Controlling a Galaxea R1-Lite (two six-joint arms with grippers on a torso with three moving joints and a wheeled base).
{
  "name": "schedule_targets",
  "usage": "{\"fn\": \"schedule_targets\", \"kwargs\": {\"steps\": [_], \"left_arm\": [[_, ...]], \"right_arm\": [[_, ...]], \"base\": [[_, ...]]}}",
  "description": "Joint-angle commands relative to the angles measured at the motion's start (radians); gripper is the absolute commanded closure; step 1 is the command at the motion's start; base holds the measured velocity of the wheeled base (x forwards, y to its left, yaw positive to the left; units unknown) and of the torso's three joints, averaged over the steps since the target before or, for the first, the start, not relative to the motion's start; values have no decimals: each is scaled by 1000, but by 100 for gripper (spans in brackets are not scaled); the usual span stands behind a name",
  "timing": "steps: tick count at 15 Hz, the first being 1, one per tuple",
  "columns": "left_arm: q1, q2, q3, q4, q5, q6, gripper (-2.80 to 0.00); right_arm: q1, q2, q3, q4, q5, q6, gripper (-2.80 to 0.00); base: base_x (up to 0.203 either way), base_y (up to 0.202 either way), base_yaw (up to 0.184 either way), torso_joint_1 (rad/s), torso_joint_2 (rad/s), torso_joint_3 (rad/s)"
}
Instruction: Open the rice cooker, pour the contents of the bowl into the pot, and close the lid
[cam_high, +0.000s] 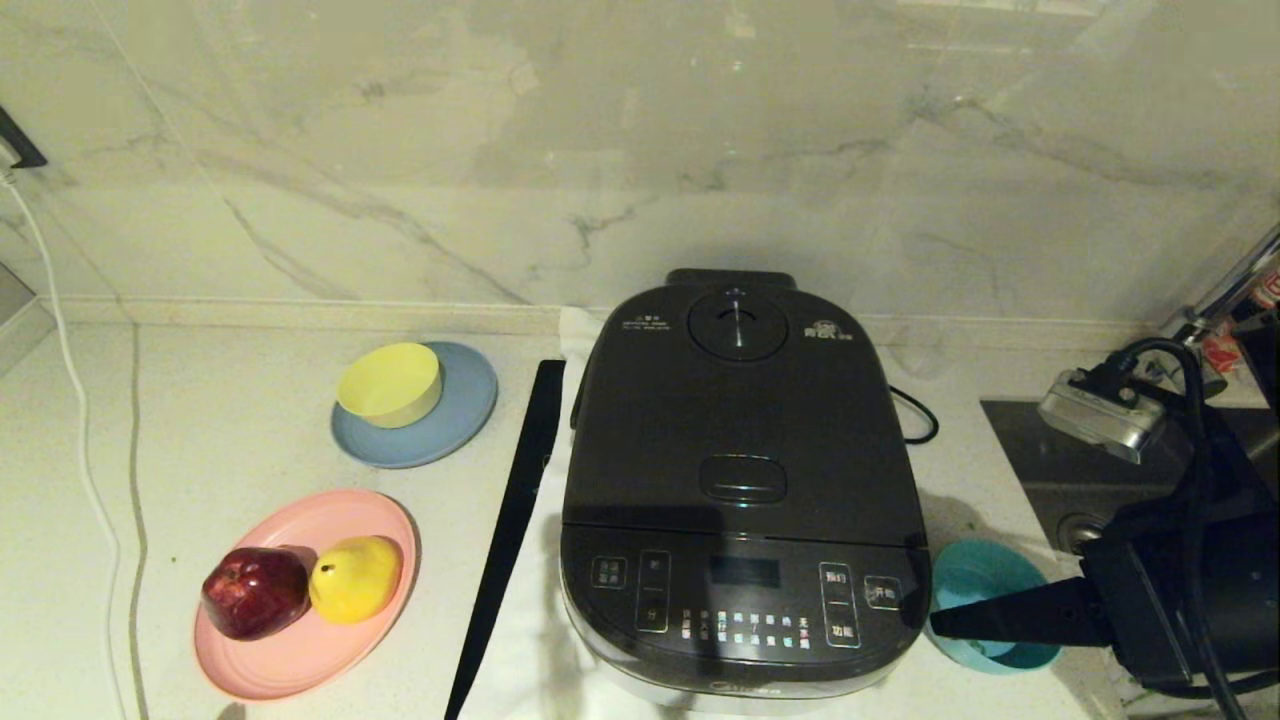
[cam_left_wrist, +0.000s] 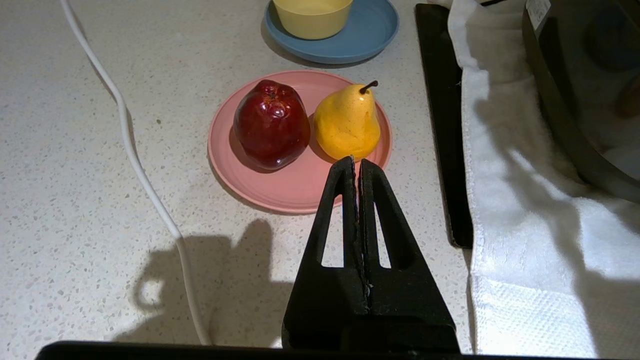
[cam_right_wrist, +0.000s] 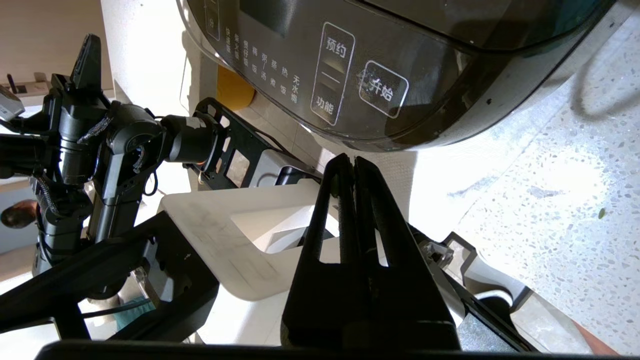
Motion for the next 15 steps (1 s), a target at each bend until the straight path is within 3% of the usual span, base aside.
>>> {"fn": "schedule_targets", "kwargs": {"steps": [1,15], "left_arm": [[0,-1,3,0,1,-1,0],[0,-1,3,0,1,-1,0]], "right_arm": [[3,18,-2,1,3,2,0],[2,44,-31,-25,3,22,0]], "base": [[0,0,0,0,0,0],[0,0,0,0,0,0]]}}
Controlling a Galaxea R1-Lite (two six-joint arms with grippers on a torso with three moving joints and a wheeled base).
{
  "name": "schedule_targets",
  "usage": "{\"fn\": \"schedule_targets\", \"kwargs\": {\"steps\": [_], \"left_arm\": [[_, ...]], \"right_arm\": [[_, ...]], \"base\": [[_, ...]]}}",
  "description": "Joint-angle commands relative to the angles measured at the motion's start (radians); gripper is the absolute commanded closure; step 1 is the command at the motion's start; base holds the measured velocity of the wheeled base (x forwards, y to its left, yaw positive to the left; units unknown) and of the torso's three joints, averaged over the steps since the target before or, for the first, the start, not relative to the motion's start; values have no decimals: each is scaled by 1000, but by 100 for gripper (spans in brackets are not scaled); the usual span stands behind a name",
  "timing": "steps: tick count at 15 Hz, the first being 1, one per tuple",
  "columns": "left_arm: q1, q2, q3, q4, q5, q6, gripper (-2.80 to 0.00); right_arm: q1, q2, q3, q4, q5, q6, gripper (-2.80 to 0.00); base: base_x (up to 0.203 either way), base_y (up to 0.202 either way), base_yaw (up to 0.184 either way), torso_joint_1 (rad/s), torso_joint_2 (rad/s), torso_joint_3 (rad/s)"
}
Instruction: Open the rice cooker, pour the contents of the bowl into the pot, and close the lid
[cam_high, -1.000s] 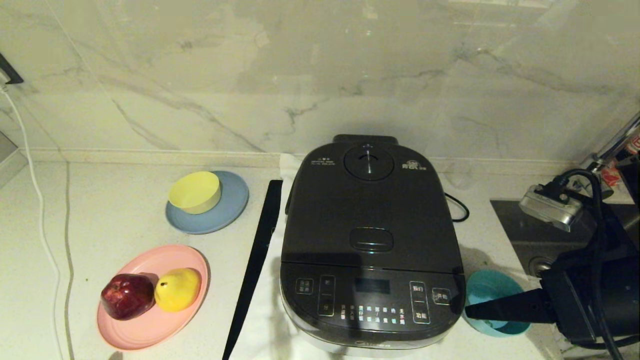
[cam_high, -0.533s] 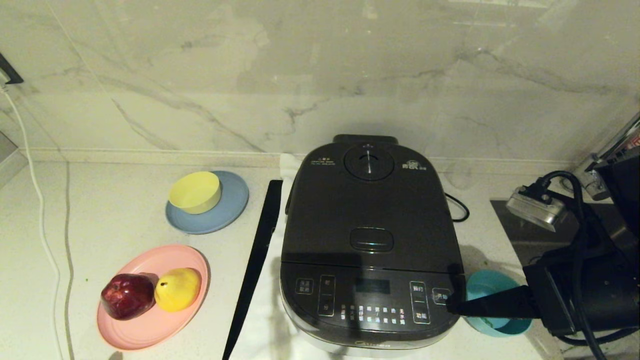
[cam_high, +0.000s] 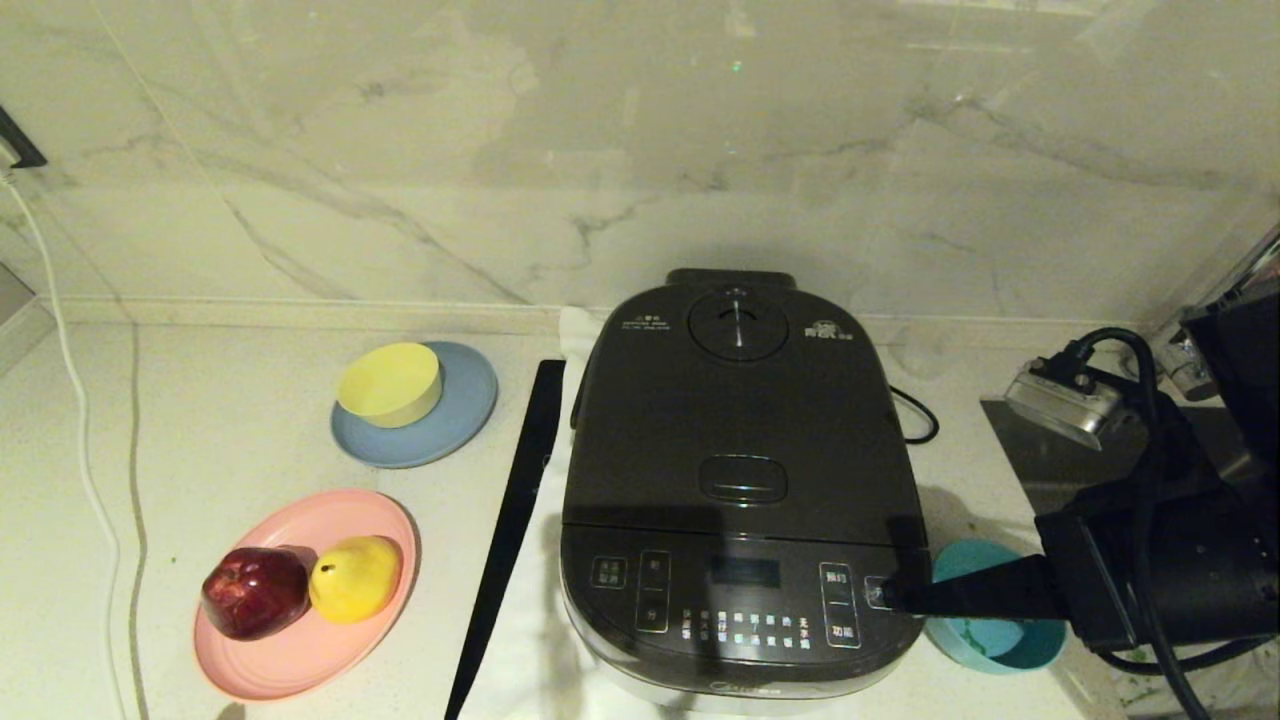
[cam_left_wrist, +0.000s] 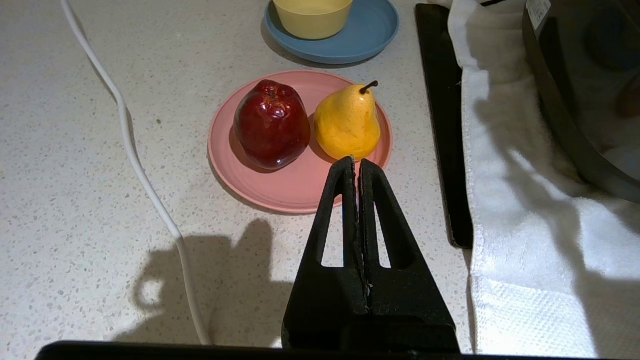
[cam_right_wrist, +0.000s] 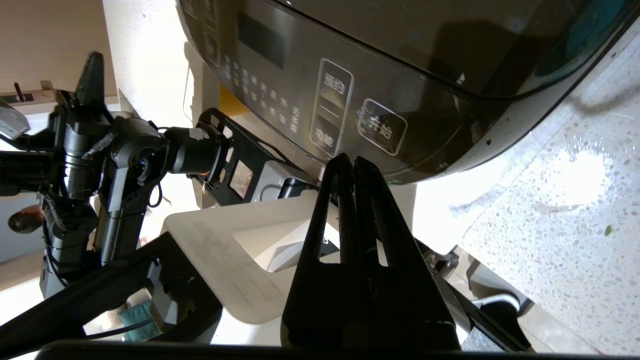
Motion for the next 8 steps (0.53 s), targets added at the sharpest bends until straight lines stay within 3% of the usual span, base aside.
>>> {"fn": "schedule_targets", "kwargs": {"steps": [1,8], "left_arm": [[0,0,3,0,0,0,0],[0,0,3,0,0,0,0]], "right_arm": [[0,-6,-6,1,3,2,0],[0,16,-9,-1,4,2,0]], "base": [[0,0,0,0,0,0],[0,0,0,0,0,0]]}}
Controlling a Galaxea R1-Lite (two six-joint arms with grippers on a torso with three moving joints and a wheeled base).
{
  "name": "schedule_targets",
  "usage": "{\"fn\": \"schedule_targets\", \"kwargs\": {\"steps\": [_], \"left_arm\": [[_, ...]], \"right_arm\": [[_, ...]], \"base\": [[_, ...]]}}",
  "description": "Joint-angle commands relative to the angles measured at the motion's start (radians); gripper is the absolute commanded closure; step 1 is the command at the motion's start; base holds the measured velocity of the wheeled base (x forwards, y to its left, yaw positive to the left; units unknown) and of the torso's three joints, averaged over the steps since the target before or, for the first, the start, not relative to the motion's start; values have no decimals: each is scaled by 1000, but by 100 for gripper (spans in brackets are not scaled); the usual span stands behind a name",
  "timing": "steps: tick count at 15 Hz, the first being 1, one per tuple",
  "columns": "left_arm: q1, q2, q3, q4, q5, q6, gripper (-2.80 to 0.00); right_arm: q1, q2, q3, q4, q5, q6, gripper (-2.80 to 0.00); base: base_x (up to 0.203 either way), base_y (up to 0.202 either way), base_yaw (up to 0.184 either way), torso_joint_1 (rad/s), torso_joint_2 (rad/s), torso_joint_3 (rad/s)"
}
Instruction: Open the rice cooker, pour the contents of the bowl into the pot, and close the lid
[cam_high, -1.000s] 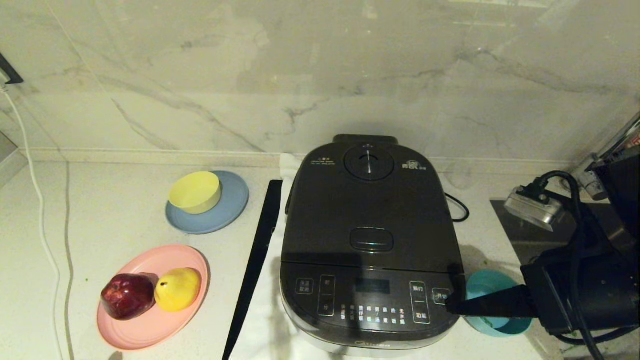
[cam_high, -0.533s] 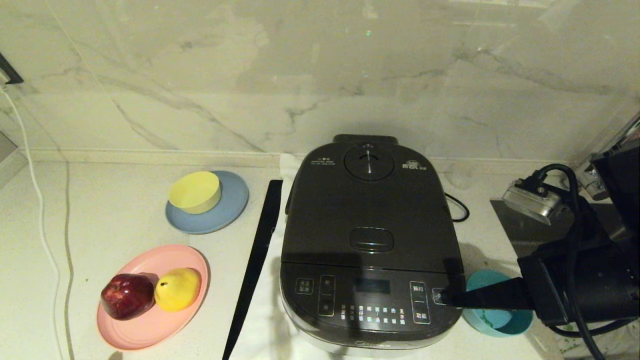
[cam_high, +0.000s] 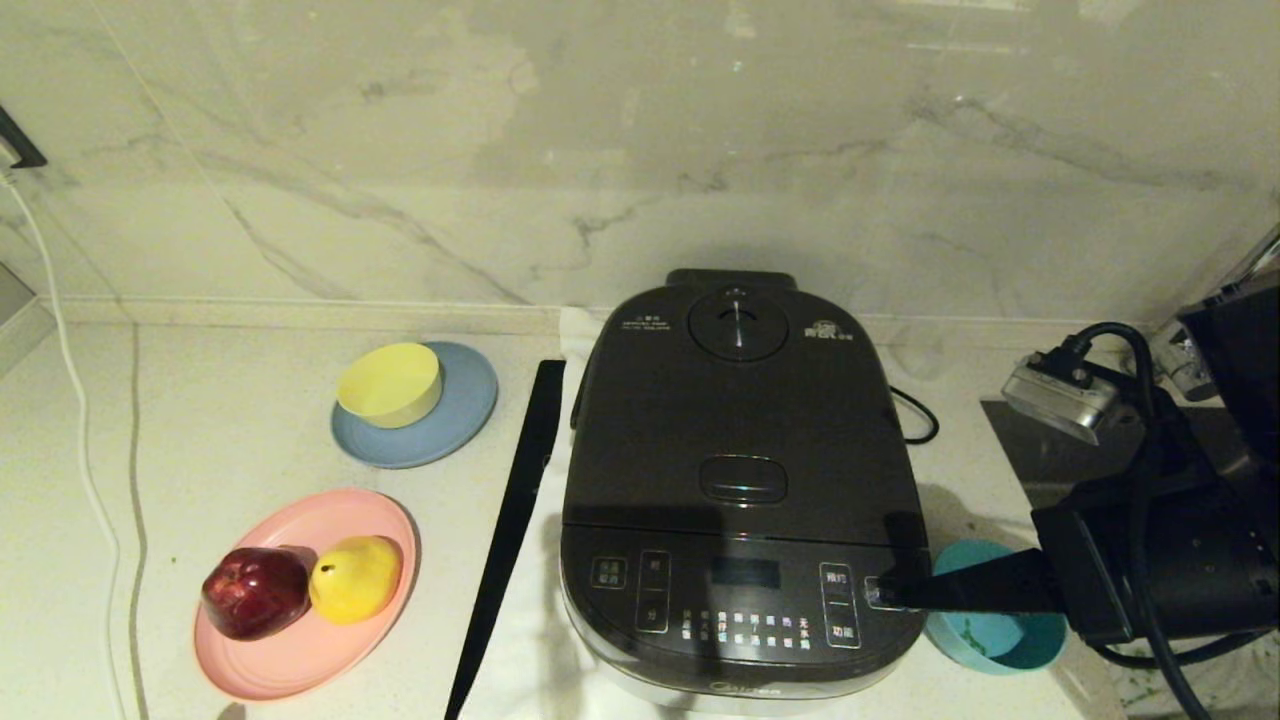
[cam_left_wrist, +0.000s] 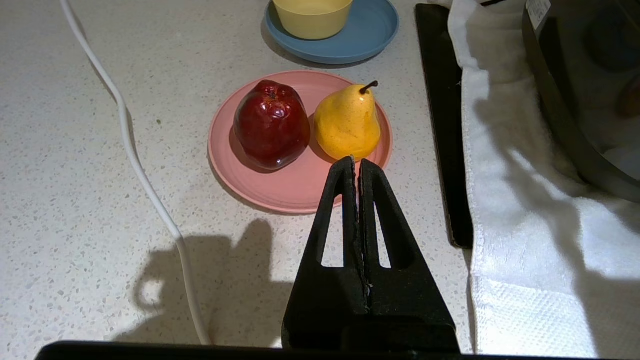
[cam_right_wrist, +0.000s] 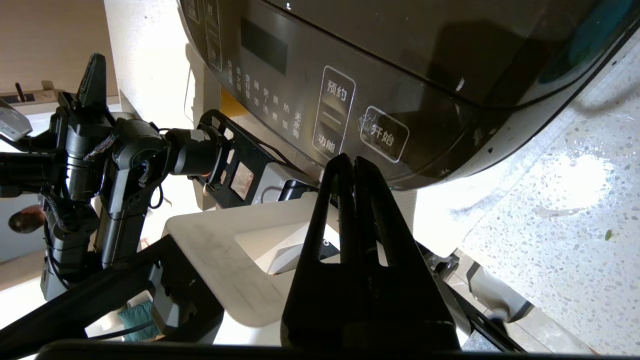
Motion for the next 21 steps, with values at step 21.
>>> {"fn": "schedule_targets", "kwargs": {"steps": [21], "left_arm": [[0,-1,3,0,0,0,0]], "right_arm": [[1,81,28,-49,3,7,0]], "base": [[0,0,0,0,0,0]]}}
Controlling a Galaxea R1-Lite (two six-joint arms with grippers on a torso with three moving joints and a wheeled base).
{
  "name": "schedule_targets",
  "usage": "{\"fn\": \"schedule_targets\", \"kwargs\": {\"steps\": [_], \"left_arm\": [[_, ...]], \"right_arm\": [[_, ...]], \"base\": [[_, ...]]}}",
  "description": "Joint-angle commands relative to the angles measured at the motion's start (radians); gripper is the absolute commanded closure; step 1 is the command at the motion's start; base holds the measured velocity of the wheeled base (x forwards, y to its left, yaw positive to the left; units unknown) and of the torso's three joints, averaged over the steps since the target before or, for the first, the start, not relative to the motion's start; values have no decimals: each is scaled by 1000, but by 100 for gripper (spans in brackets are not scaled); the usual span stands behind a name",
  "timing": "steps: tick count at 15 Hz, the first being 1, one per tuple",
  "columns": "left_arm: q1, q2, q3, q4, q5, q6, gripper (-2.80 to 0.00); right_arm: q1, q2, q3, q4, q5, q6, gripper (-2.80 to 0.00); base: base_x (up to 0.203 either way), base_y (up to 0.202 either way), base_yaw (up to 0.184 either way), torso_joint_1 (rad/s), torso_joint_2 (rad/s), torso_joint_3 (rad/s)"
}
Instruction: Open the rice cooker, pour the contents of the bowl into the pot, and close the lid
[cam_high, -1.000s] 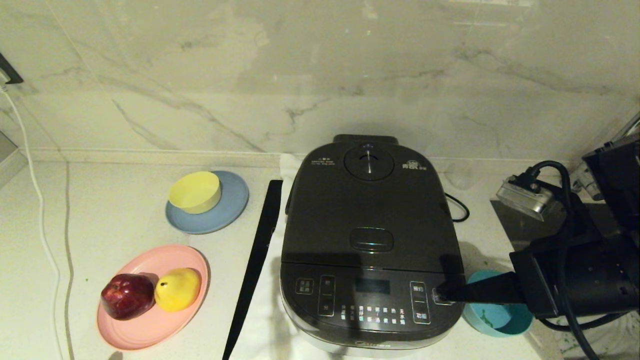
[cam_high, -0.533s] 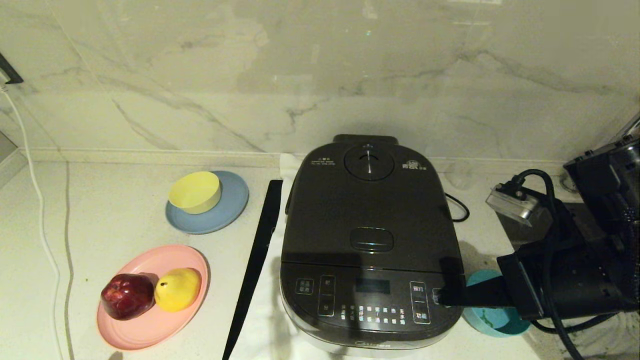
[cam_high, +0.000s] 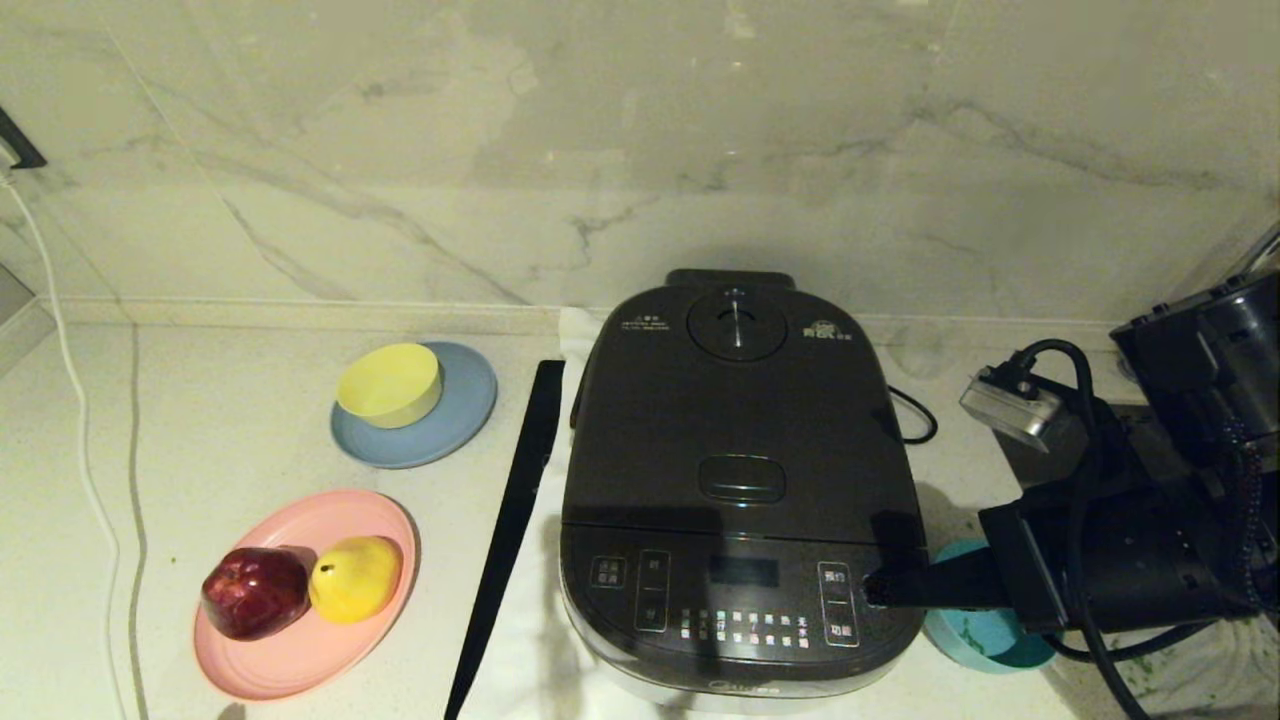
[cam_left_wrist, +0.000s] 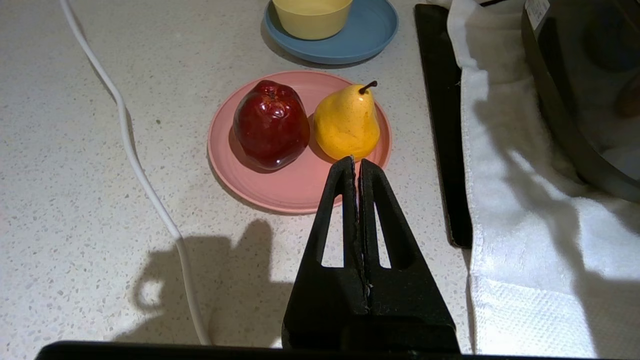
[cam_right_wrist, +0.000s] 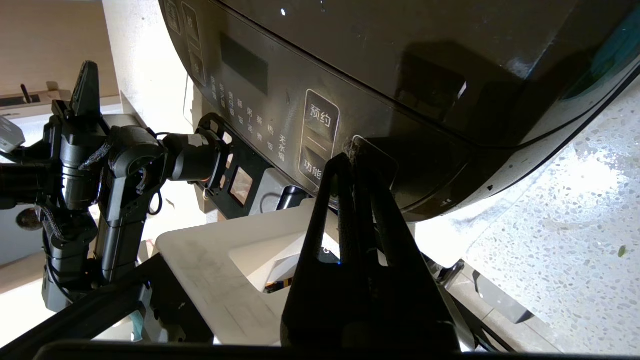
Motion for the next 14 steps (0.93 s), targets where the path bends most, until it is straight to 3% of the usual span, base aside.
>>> {"fn": "schedule_targets", "kwargs": {"steps": [1,14], "left_arm": [[0,0,3,0,0,-1,0],[0,0,3,0,0,0,0]], "right_arm": [[0,11,7,-2,0,2,0],[0,16,39,-26,0,4,0]], "base": [[0,0,0,0,0,0],[0,0,0,0,0,0]]}}
